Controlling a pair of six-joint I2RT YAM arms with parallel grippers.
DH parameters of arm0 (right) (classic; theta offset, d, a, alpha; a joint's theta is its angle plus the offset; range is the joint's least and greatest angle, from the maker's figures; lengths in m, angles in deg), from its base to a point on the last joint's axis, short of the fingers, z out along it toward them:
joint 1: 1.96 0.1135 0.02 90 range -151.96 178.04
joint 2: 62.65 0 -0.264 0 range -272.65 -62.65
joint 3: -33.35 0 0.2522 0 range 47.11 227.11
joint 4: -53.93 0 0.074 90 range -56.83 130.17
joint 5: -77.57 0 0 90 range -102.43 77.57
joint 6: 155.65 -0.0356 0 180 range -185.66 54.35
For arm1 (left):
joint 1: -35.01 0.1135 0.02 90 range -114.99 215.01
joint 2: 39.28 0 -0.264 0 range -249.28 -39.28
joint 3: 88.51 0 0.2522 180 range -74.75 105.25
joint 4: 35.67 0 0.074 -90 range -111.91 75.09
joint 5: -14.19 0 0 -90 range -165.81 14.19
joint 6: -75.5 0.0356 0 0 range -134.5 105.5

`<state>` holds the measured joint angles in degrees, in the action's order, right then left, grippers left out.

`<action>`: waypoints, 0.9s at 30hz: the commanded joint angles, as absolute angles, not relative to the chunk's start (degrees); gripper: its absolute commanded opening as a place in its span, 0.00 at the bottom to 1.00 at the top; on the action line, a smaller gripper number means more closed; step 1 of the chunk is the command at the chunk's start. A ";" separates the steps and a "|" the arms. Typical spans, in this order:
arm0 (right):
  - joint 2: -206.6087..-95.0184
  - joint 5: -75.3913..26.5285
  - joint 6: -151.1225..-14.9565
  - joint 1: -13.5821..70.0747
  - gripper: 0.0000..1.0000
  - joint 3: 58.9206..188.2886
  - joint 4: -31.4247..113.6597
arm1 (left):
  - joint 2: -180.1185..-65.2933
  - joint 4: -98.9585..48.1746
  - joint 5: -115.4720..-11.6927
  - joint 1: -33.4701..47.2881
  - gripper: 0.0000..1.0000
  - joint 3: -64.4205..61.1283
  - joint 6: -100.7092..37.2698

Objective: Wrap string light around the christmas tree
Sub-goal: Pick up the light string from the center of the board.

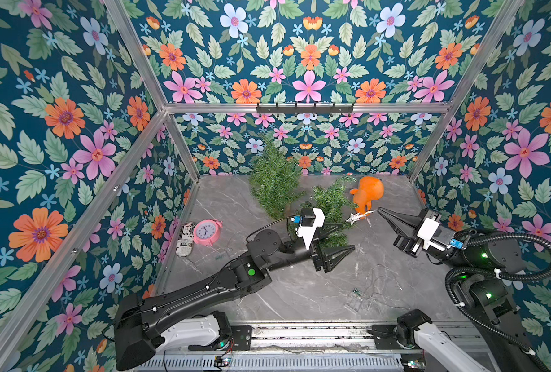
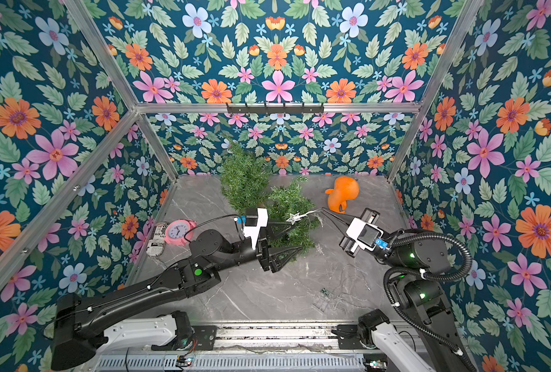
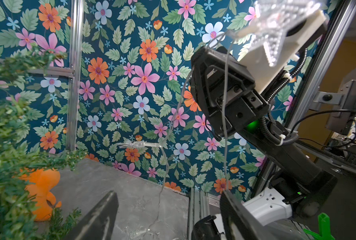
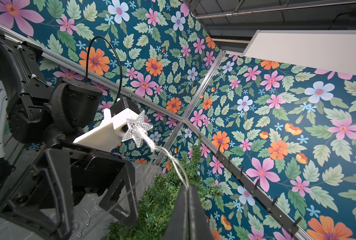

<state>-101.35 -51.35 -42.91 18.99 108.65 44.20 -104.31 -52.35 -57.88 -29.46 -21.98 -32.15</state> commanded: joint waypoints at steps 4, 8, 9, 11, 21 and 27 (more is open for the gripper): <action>-102.09 -51.82 -41.80 19.05 0.00 109.91 45.43 | -105.37 -55.89 -57.27 -29.76 0.77 -21.18 -30.57; -102.48 -50.02 -40.37 19.05 0.00 109.96 44.81 | -104.65 -56.21 -58.06 -29.95 0.77 -21.56 -30.58; -102.57 -49.58 -40.05 19.05 0.00 109.97 44.61 | -104.35 -56.35 -58.14 -30.03 0.76 -21.65 -30.63; -103.01 -49.28 -39.75 19.13 0.00 110.00 44.49 | -104.18 -56.03 -57.89 -30.23 0.72 -21.76 -30.87; -104.29 -49.71 -39.07 20.81 0.00 110.21 45.00 | -105.99 -55.13 -60.81 -30.65 0.72 -20.66 -29.54; -104.53 -48.45 -37.76 22.58 0.00 110.22 44.57 | -108.47 -56.89 -59.79 -30.79 0.67 -19.55 -29.52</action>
